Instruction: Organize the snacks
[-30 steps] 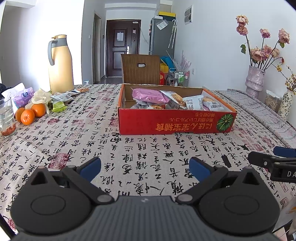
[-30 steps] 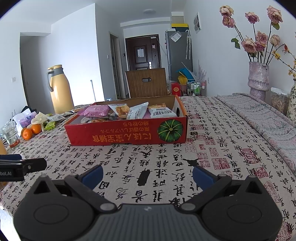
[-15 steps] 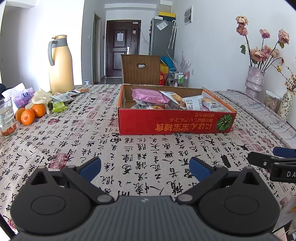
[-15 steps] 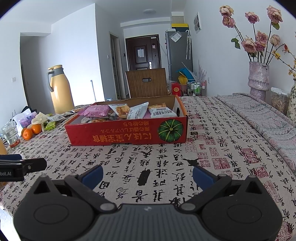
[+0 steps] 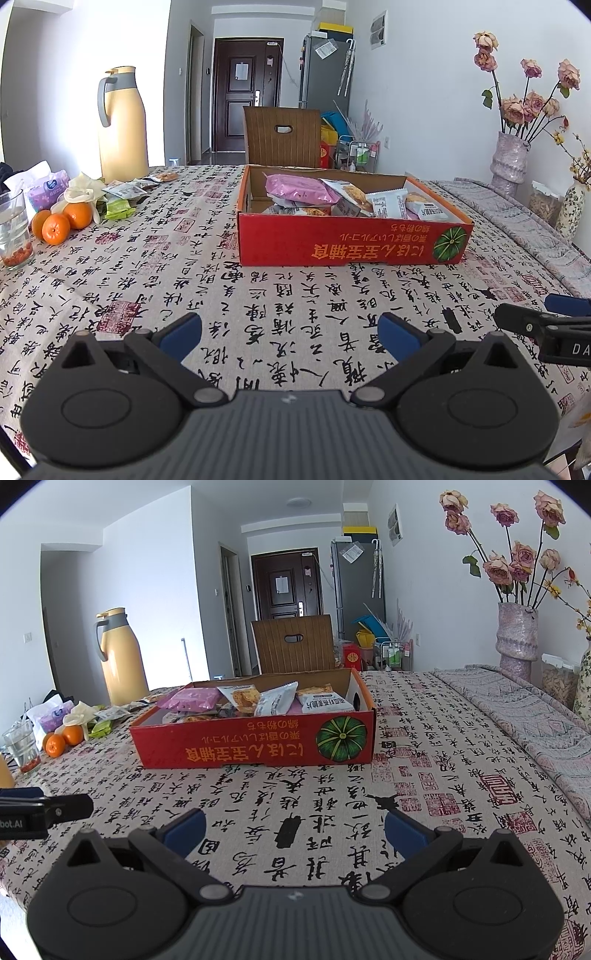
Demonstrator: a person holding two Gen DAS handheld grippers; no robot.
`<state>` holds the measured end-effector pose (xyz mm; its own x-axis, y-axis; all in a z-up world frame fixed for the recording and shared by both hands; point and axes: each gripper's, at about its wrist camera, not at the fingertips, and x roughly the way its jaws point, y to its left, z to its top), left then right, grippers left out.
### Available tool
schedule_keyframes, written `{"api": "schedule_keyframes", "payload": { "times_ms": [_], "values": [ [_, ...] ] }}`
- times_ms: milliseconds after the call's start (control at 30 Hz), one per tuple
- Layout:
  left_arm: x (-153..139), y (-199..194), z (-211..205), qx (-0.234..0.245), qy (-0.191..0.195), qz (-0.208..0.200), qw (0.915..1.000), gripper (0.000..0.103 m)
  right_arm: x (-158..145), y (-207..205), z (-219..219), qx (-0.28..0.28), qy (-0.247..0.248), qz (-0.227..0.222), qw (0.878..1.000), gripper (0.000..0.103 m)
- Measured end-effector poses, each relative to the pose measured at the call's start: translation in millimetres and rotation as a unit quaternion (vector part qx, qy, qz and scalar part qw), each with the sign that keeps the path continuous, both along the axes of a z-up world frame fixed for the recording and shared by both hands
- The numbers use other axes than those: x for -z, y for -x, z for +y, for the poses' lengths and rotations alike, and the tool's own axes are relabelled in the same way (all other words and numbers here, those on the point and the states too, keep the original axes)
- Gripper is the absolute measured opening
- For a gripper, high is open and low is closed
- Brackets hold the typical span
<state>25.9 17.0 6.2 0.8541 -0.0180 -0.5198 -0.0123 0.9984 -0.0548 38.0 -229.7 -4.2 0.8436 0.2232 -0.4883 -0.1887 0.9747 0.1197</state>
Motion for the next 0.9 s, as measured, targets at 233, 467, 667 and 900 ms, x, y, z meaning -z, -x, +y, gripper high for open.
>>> {"api": "schedule_keyframes", "payload": {
  "times_ms": [233,467,667,900],
  "values": [
    [0.5,0.0,-0.2,0.002,0.000,0.001,1.0000,0.103,0.0,0.0,0.2,0.000,0.000,0.000,1.000,0.103],
    [0.0,0.4,-0.2,0.001,-0.001,0.000,1.0000,0.103,-0.1,0.1,0.4,0.000,0.000,0.000,1.000,0.103],
    [-0.3,0.7,-0.4,0.002,0.000,-0.001,1.0000,0.103,-0.1,0.0,0.3,0.000,0.000,0.000,1.000,0.103],
    [-0.7,0.7,0.0,0.003,0.002,-0.004,1.0000,0.103,1.7,0.3,1.9,-0.001,0.001,0.003,1.000,0.103]
  ]
}}
